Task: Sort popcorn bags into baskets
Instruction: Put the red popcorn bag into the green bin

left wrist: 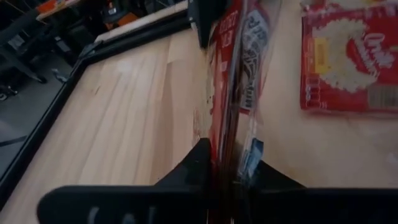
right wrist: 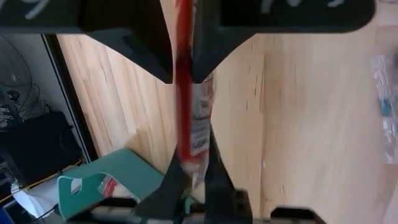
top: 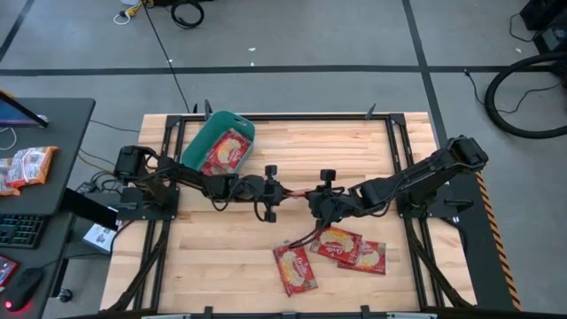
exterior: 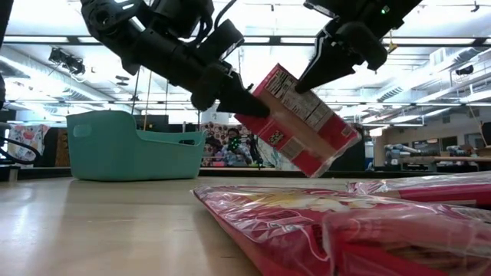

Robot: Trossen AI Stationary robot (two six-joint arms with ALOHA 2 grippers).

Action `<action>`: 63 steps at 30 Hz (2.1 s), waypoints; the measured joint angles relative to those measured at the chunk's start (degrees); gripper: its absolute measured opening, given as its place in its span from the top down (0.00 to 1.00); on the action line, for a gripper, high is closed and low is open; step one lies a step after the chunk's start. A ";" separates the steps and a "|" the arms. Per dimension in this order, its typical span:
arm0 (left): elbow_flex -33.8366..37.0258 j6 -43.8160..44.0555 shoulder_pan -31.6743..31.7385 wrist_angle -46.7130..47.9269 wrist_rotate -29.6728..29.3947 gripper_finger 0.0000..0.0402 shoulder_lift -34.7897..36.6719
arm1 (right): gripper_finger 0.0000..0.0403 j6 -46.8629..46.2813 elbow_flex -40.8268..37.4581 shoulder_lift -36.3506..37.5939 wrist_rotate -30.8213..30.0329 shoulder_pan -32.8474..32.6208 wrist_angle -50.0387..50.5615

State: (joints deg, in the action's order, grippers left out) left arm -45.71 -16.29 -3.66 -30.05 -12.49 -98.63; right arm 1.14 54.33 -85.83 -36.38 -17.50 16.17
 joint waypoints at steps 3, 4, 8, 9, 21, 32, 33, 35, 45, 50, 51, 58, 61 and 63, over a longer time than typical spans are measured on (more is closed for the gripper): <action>0.00 -0.86 0.02 1.25 -0.42 0.91 0.06 | 0.78 -0.09 0.08 1.37 -0.72 0.00 1.68; 0.00 -1.59 0.01 2.55 -1.01 0.91 0.51 | 0.77 -0.14 0.08 1.82 -1.47 0.00 2.58; 0.04 -4.31 -0.04 9.26 -6.58 0.91 4.69 | 0.71 -3.34 0.11 4.24 -5.02 0.02 8.85; 0.03 -5.19 -0.04 10.45 -8.47 0.91 6.30 | 0.70 -4.66 0.11 4.87 -5.60 0.02 10.65; -0.02 -13.95 -1.06 29.78 -25.91 0.90 24.76 | 0.69 -8.93 -6.29 6.28 -7.70 0.09 8.06; 0.00 -18.85 -1.07 56.36 -39.81 0.90 29.14 | 0.69 0.94 -21.34 8.65 -12.62 0.07 -21.00; 0.00 -19.85 -1.17 56.91 -41.03 0.90 29.14 | 0.69 3.28 -21.98 9.11 -12.55 0.07 -24.46; 0.00 -21.71 -1.51 57.47 -44.06 0.90 29.14 | 0.69 7.89 -23.44 9.94 -12.13 0.19 -30.90; -1.34 -20.65 -2.29 65.08 -47.88 0.90 29.75 | 0.69 9.45 -28.30 11.75 -12.00 2.15 -37.57; -1.38 -22.23 -2.23 66.35 -47.98 0.90 29.73 | 0.69 7.55 -29.97 11.68 -11.40 3.22 -37.53; -1.38 -22.32 -1.93 67.09 -47.42 0.90 29.73 | 0.69 6.99 -30.21 11.68 -10.42 3.23 -37.51; -1.38 -21.95 3.90 74.23 -40.39 0.90 29.15 | 0.69 3.99 -30.78 11.68 -6.14 3.23 -37.56; -1.38 -22.46 5.89 75.55 -37.81 0.90 28.18 | 0.69 2.94 -30.78 11.66 -4.82 3.23 -37.54; -1.38 -23.63 6.49 75.69 -36.06 0.90 27.41 | 0.69 2.85 -30.78 11.64 -3.99 3.20 -37.58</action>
State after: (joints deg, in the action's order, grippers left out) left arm -47.09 -39.92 2.83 45.63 -48.55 -71.22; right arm 3.99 23.55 -74.19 -40.37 -14.30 -21.40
